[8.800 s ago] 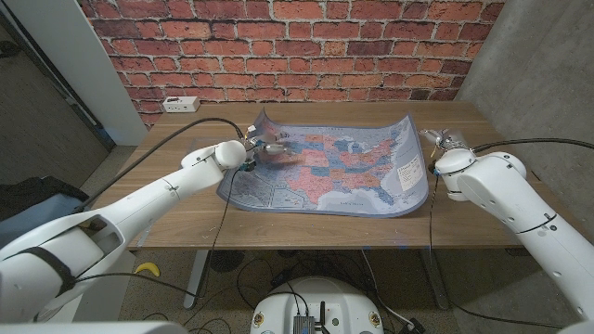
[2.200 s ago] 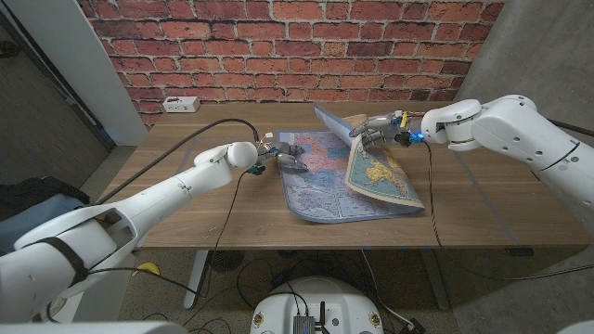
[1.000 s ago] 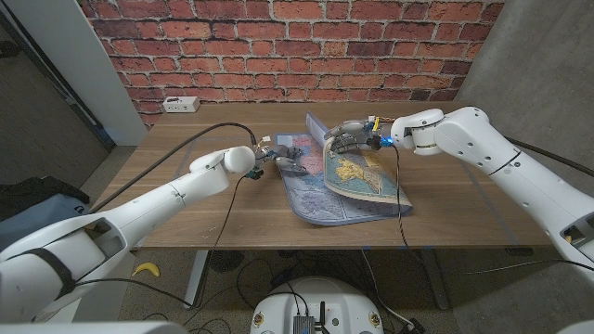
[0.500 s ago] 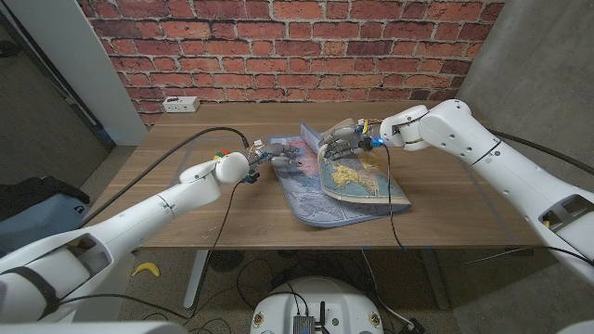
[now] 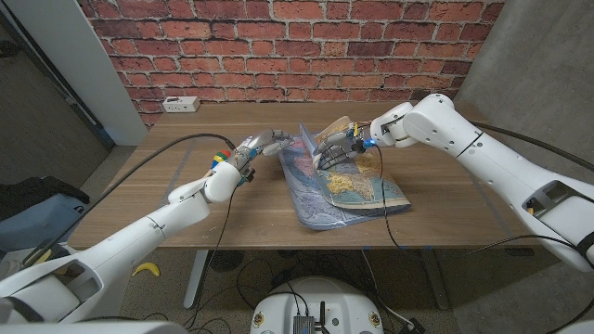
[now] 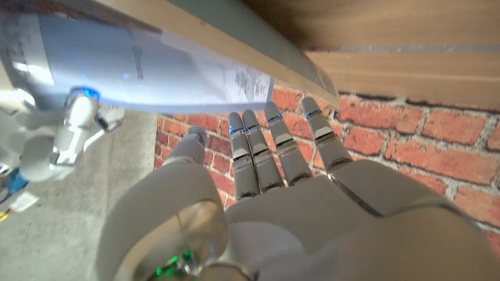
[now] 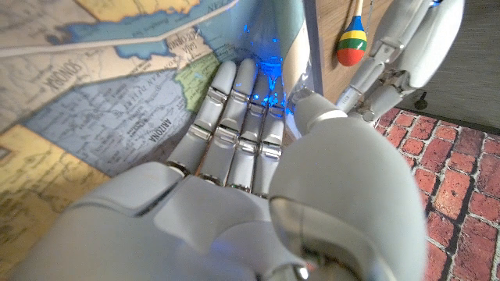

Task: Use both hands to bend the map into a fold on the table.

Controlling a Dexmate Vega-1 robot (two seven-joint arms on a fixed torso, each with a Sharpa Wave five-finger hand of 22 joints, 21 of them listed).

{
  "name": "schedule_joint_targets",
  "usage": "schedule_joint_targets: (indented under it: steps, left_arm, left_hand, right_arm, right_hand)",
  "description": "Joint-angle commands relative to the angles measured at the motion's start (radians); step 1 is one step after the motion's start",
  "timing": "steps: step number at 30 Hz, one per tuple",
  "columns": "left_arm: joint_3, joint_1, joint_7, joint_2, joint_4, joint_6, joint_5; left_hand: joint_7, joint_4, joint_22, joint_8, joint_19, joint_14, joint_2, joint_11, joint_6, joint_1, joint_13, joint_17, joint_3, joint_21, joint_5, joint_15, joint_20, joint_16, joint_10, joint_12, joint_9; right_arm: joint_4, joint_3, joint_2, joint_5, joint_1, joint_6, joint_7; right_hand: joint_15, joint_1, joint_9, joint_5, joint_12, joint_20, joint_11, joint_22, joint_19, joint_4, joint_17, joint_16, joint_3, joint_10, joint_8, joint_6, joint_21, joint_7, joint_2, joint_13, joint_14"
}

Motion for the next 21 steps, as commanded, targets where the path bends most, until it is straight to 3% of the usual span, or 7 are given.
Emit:
schedule_joint_targets:
  steps: [1,2,5,6,7,11,21]
  left_arm:
    - [-0.054,0.052,0.199,-0.035,0.078,-0.2,0.045]
    - [-0.054,0.048,0.192,-0.038,0.09,-0.217,0.036]
    - [-0.053,0.031,0.16,-0.053,0.146,-0.295,-0.012]
    - [-0.055,0.029,0.15,-0.058,0.155,-0.305,-0.023]
    - [-0.056,0.028,0.134,-0.057,0.154,-0.299,-0.028]
    - [-0.055,0.015,0.11,-0.068,0.182,-0.323,-0.031]
    - [-0.052,-0.004,0.013,-0.065,0.175,-0.299,-0.045]
  left_hand:
    - [-0.004,0.011,0.006,-0.01,-0.027,-0.03,0.011,0.014,-0.037,-0.022,0.019,0.013,0.013,-0.003,-0.005,-0.001,-0.013,-0.012,-0.033,-0.006,0.015]
    - [-0.006,0.015,0.007,-0.017,-0.034,-0.045,0.012,0.017,-0.056,-0.029,0.023,0.015,0.014,-0.005,-0.004,0.002,-0.011,-0.018,-0.048,-0.012,0.017]
    - [-0.009,0.043,0.01,-0.048,-0.062,-0.085,0.028,0.033,-0.126,-0.069,0.034,0.02,0.016,-0.013,-0.002,0.015,-0.003,-0.03,-0.105,-0.035,0.017]
    - [-0.01,0.051,0.011,-0.06,-0.072,-0.104,0.027,0.047,-0.153,-0.083,0.036,0.021,0.015,-0.016,-0.002,0.027,0.001,-0.036,-0.125,-0.044,0.015]
    - [-0.014,0.062,0.012,-0.07,-0.088,-0.133,0.025,0.048,-0.179,-0.103,0.039,0.021,0.013,-0.021,-0.003,0.036,0.005,-0.043,-0.145,-0.053,0.013]
    - [-0.037,0.08,0.013,-0.089,-0.121,-0.199,0.011,0.058,-0.251,-0.147,0.04,0.017,0.008,-0.033,-0.006,0.038,0.001,-0.052,-0.212,-0.083,0.004]
    - [-0.073,0.061,0.01,-0.093,-0.174,-0.294,-0.003,0.037,-0.332,-0.154,0.027,0.003,0.02,-0.056,-0.004,0.025,-0.038,-0.064,-0.29,-0.114,-0.01]
  right_arm:
    - [0.056,-0.102,0.025,-0.093,0.068,0.027,0.134]
    - [0.062,-0.117,0.026,-0.107,0.078,0.034,0.153]
    - [0.094,-0.174,0.035,-0.149,0.127,0.042,0.235]
    - [0.102,-0.195,0.038,-0.166,0.142,0.046,0.26]
    - [0.109,-0.213,0.041,-0.183,0.156,0.048,0.28]
    - [0.133,-0.273,0.056,-0.244,0.202,0.059,0.347]
    - [0.176,-0.364,0.112,-0.362,0.257,0.062,0.41]
  right_hand:
    - [0.008,0.003,0.001,-0.006,-0.013,-0.001,0.001,0.005,-0.016,-0.002,-0.003,-0.016,-0.006,-0.015,-0.003,-0.007,0.006,-0.002,0.014,-0.003,-0.025]
    - [0.01,0.005,-0.001,-0.008,-0.016,-0.001,-0.009,0.004,-0.017,-0.004,-0.003,-0.018,-0.007,-0.02,-0.004,-0.007,0.007,-0.002,0.015,-0.004,-0.028]
    - [0.012,0.005,-0.001,-0.014,-0.026,-0.001,0.003,0.004,-0.033,-0.005,-0.008,-0.035,-0.01,-0.032,-0.005,-0.012,0.008,-0.005,0.014,-0.01,-0.051]
    - [0.018,0.006,-0.002,-0.016,-0.033,0.002,-0.007,0.004,-0.042,-0.005,-0.012,-0.044,-0.01,-0.043,-0.005,-0.014,0.008,-0.005,0.015,-0.014,-0.061]
    - [0.021,0.007,0.001,-0.02,-0.044,0.006,0.007,0.004,-0.052,-0.005,-0.013,-0.051,-0.012,-0.062,-0.003,-0.016,0.008,-0.005,0.015,-0.017,-0.073]
    - [0.035,0.011,-0.005,-0.031,-0.062,0.016,0.007,0.003,-0.093,-0.006,-0.015,-0.074,-0.018,-0.077,-0.004,-0.018,0.003,-0.009,0.017,-0.027,-0.122]
    - [0.041,0.015,-0.013,-0.044,-0.08,0.019,0.008,0.001,-0.122,-0.005,-0.009,-0.086,-0.027,-0.089,-0.005,-0.019,0.002,-0.013,0.023,-0.037,-0.158]
